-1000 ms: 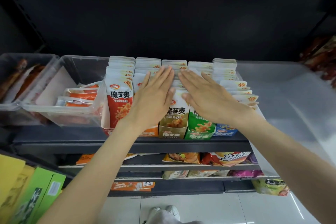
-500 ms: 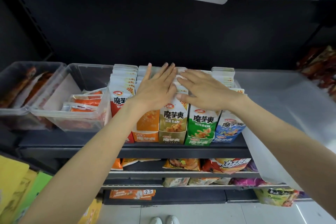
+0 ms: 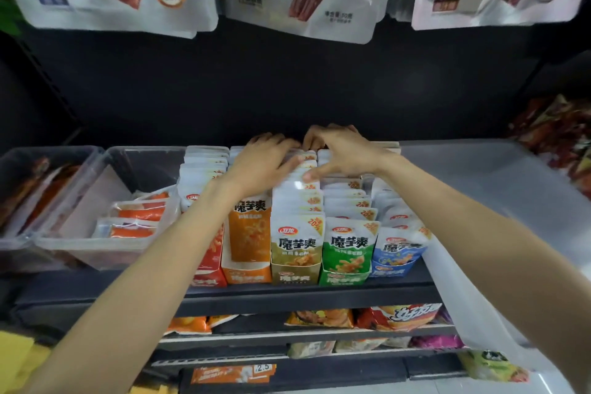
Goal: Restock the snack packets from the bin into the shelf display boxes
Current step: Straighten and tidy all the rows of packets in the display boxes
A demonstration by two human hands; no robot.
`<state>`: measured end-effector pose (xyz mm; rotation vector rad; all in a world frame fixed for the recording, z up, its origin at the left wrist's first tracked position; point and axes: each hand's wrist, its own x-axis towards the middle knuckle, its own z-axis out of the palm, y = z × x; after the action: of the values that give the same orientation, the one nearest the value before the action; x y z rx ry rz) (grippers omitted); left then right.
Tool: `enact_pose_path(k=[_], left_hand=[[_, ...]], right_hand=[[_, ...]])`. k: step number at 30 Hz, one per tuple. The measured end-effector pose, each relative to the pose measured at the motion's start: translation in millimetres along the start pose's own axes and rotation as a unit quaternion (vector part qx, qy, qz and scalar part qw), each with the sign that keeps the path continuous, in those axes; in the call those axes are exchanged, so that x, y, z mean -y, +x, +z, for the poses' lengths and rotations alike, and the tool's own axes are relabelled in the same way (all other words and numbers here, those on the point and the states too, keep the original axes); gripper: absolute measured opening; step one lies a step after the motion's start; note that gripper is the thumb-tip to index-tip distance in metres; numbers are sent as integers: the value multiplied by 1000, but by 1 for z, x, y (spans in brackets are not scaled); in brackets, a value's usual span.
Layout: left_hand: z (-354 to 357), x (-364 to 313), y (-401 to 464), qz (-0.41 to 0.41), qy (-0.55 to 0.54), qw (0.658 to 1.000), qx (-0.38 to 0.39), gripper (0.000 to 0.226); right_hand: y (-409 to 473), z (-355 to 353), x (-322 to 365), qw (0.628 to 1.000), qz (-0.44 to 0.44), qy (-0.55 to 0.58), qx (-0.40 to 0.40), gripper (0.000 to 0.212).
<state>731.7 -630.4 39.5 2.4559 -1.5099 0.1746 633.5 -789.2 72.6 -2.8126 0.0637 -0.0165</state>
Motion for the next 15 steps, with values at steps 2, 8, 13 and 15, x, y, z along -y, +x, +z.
enact_pose_path(k=[2, 8, 13, 15], left_hand=[[-6, 3, 5, -18, -46, 999, 14, 42], [-18, 18, 16, -63, -81, 991, 87, 45], [-18, 20, 23, -50, -73, 991, 97, 37], [-18, 21, 22, -52, -84, 991, 92, 35]], right_hand=[[4, -4, -2, 999, 5, 33, -3, 46], [17, -12, -2, 995, 13, 98, -6, 15], [23, -10, -3, 988, 59, 142, -19, 11], [24, -8, -2, 988, 61, 140, -21, 8]])
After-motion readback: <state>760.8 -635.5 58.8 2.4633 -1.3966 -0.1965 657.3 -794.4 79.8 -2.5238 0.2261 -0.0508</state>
